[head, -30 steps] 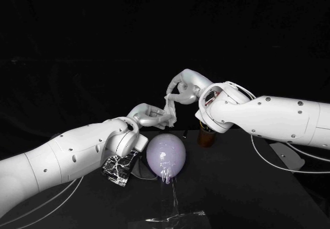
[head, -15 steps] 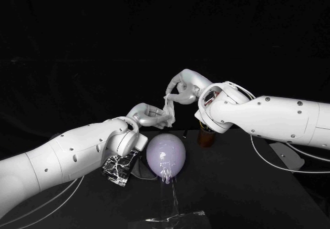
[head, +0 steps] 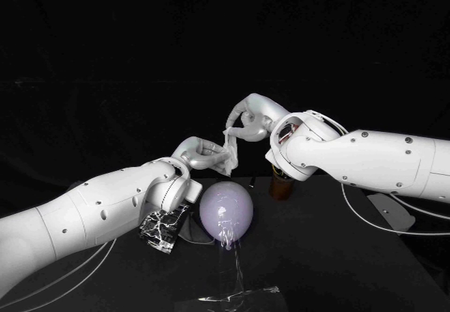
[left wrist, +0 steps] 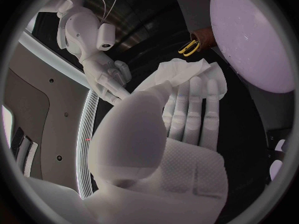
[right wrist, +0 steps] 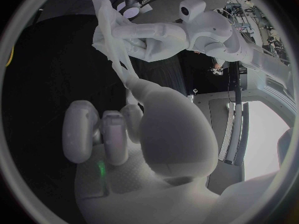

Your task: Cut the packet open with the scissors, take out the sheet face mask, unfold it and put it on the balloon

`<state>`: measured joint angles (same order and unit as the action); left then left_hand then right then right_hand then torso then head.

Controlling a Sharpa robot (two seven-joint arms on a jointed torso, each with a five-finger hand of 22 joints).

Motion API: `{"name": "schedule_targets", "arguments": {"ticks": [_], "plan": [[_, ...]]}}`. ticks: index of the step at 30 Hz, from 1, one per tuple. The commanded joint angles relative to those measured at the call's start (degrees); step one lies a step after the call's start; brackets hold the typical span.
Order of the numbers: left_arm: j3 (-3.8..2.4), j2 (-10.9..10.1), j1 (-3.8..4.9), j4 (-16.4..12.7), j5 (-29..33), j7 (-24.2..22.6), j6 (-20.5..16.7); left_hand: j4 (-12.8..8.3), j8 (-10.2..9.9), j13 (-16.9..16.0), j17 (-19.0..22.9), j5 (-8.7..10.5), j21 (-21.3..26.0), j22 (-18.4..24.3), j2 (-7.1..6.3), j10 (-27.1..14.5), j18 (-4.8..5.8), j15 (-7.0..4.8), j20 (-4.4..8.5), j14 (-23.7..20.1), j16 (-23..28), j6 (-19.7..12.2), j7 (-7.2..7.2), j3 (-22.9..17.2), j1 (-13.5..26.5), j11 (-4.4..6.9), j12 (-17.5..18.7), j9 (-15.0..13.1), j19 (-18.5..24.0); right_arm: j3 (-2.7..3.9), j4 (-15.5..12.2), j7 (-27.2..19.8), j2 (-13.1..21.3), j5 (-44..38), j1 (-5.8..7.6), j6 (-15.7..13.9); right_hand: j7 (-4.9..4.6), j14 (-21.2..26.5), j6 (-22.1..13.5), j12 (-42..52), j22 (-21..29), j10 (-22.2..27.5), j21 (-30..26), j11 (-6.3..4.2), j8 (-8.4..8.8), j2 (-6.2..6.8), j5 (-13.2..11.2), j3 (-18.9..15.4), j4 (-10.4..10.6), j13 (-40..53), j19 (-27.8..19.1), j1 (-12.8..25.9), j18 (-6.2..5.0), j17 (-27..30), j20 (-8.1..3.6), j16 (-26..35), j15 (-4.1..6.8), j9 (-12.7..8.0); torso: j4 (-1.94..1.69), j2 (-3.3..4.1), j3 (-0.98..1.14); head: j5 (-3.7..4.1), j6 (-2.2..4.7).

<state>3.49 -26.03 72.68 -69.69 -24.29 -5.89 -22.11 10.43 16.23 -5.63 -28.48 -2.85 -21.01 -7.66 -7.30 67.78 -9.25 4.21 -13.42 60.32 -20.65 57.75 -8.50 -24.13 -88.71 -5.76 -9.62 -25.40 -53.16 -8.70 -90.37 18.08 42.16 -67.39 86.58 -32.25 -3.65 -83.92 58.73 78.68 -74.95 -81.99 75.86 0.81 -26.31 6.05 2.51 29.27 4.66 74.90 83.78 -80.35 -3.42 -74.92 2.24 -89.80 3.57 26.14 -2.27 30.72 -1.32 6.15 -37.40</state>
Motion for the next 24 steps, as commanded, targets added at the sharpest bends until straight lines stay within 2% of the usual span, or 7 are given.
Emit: {"name": "schedule_targets", "arguments": {"ticks": [1, 8, 9, 15, 20, 24], "plan": [[-0.09, 0.25, 0.05, -0.05, -0.34, -2.07, -0.94, -0.24, 0.46, -0.11, -0.2, 0.04, -0.26, -0.11, 0.1, 0.63, -1.02, -0.19, 0.08, 0.31, -0.44, 0.58, 0.11, 0.14, 0.64, 0.08, -0.4, -0.15, 0.32, 0.04, 0.04, -0.41, -0.07, -0.67, 0.01, 0.47, 0.01, -6.08, 0.26, 0.3, -11.69, -3.09, -0.08, -1.48, -0.32, -0.31, 0.29, 0.27, -0.05, 6.87, 2.04, 0.12, 0.89, -15.08, -0.07, -0.2, 0.46, 0.1, 0.01, -0.01, 0.0, 0.0, -0.02], [-0.09, 0.19, 0.06, -0.08, -0.39, -2.84, -0.36, -0.78, 1.0, -0.42, -0.72, 0.05, -0.48, -0.25, 0.81, 1.1, -1.01, -0.51, 0.03, 0.36, -1.2, 1.24, 0.44, -0.19, 0.5, 0.45, -0.94, -0.4, 0.69, 0.04, 0.42, -0.33, -0.12, -0.67, 0.0, 0.63, 0.01, -6.08, 0.26, 0.3, -11.69, -3.09, -0.08, -1.48, -0.32, -0.31, 0.29, 0.27, -0.05, 6.87, 2.04, 0.12, 0.89, -15.08, -0.07, -0.2, 0.46, 0.1, -0.01, -0.01, 0.01, -0.03, -0.04], [-0.09, 0.15, 0.06, -0.08, -0.39, -3.0, -0.28, -1.4, 1.52, -0.64, -0.96, 0.08, -0.8, -0.43, 1.46, 1.64, -1.04, -0.78, 0.12, 0.61, -1.65, 1.66, 0.5, -0.53, 0.08, 0.68, -1.37, -0.75, 0.76, 0.04, 0.49, -0.33, -0.12, -0.67, 0.0, 0.66, 0.01, -6.08, 0.26, 0.3, -11.69, -3.09, -0.08, -1.48, -0.32, -0.31, 0.29, 0.27, -0.05, 6.87, 2.04, 0.12, 0.89, -15.08, -0.07, -0.2, 0.46, 0.1, 0.0, -0.01, 0.01, -0.05, -0.04], [-0.09, -0.5, 0.05, -0.2, -0.64, -4.64, -0.01, -2.7, 2.12, -1.15, -1.35, 0.06, -2.03, -1.2, 2.84, 2.03, -0.94, -1.13, 0.48, 0.8, -2.47, 1.09, 0.58, -2.03, -0.38, 0.92, -1.99, -1.67, 1.13, 0.04, 1.1, -0.3, 0.21, -0.61, 0.0, 1.02, 0.01, -6.08, 0.26, 0.39, -11.68, -3.14, -0.13, -1.47, -0.35, -0.28, 0.29, 0.42, -0.12, 6.96, 2.02, 0.19, 0.88, -15.08, -0.07, -0.2, 0.45, 0.11, 0.11, 0.05, -0.01, -0.19, 0.05], [-0.13, -1.84, 0.05, -0.53, -1.11, -6.14, -0.01, -4.06, 2.77, -1.84, -1.84, 0.09, -3.78, -2.43, 3.0, 1.35, -0.58, -0.97, 0.72, -0.07, -3.28, 0.2, 0.32, -3.87, 0.13, 0.71, -2.43, -3.14, 2.49, 0.02, 1.86, -0.6, 0.9, -0.11, 0.0, 2.22, 0.01, -6.08, 0.26, 0.34, -11.68, -3.12, -0.1, -1.47, -0.36, -0.27, 0.29, 0.44, -0.13, 6.92, 2.03, 0.21, 0.88, -15.08, -0.07, -0.2, 0.45, 0.12, 0.04, 0.07, -0.01, -0.09, -0.04], [-0.46, -3.29, 0.46, -0.95, -1.68, -6.86, 0.27, -5.81, 3.68, -3.13, -2.59, 0.04, -7.1, -4.78, 2.81, 0.32, -0.04, -0.82, 1.02, -1.32, -4.78, -0.96, 0.11, -6.66, 1.81, 0.51, -3.42, -5.51, 4.99, -0.05, 2.44, -0.72, 1.47, 0.14, -0.13, 3.17, 0.0, -6.08, 0.25, 0.26, -11.66, -3.09, -0.2, -1.47, -0.36, -0.27, 0.29, 0.45, -0.13, 6.86, 2.0, 0.23, 0.86, -15.08, -0.07, -0.2, 0.45, 0.12, 0.02, -0.04, 0.02, -0.05, -0.13]]}}
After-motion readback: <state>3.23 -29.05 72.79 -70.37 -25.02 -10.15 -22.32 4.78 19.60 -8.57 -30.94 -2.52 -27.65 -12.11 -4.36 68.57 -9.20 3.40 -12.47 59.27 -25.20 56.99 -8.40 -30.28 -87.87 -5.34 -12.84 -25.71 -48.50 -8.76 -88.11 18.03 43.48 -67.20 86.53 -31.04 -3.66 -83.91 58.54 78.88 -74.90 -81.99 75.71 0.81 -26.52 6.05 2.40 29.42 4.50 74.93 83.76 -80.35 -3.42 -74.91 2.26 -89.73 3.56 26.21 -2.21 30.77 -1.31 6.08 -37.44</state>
